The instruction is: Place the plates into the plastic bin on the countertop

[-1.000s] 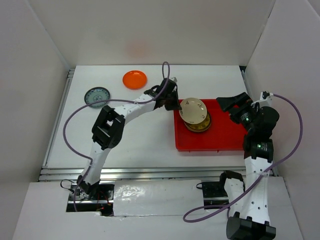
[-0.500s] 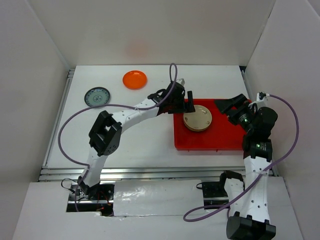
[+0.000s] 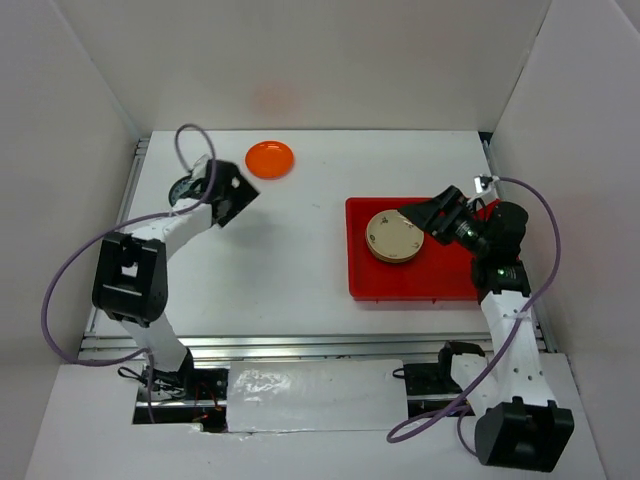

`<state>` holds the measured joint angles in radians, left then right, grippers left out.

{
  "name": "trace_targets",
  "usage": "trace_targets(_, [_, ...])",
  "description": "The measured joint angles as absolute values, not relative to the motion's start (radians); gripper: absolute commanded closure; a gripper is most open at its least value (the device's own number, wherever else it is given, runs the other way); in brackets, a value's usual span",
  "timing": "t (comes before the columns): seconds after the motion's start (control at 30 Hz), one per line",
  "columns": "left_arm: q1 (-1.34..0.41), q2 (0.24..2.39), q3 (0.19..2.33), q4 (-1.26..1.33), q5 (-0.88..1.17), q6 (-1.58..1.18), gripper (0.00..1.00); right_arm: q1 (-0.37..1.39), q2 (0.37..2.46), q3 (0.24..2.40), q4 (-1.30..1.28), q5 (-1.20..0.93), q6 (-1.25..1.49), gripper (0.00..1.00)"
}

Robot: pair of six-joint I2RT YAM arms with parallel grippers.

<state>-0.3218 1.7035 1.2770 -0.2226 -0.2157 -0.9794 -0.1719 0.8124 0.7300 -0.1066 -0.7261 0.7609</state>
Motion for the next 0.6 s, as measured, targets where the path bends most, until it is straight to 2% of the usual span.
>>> trace_targets(0.13, [-0.087, 1.766, 1.049, -0.106, -0.184, -0.995, 0.01, -0.079, 0.852, 0.715, -0.058, -0.758, 0.757, 0.0])
trace_targets(0.37, [-0.034, 1.642, 0.867, 0.158, -0.132, -1.031, 0.01, -0.01, 0.868, 0.727, -0.041, -0.761, 0.719, 0.0])
trace_targets(0.6, [0.164, 1.604, 0.679, 0.321, -0.129, -1.174, 0.01, -0.01, 0.895, 0.727, -0.011, -0.776, 0.718, 0.0])
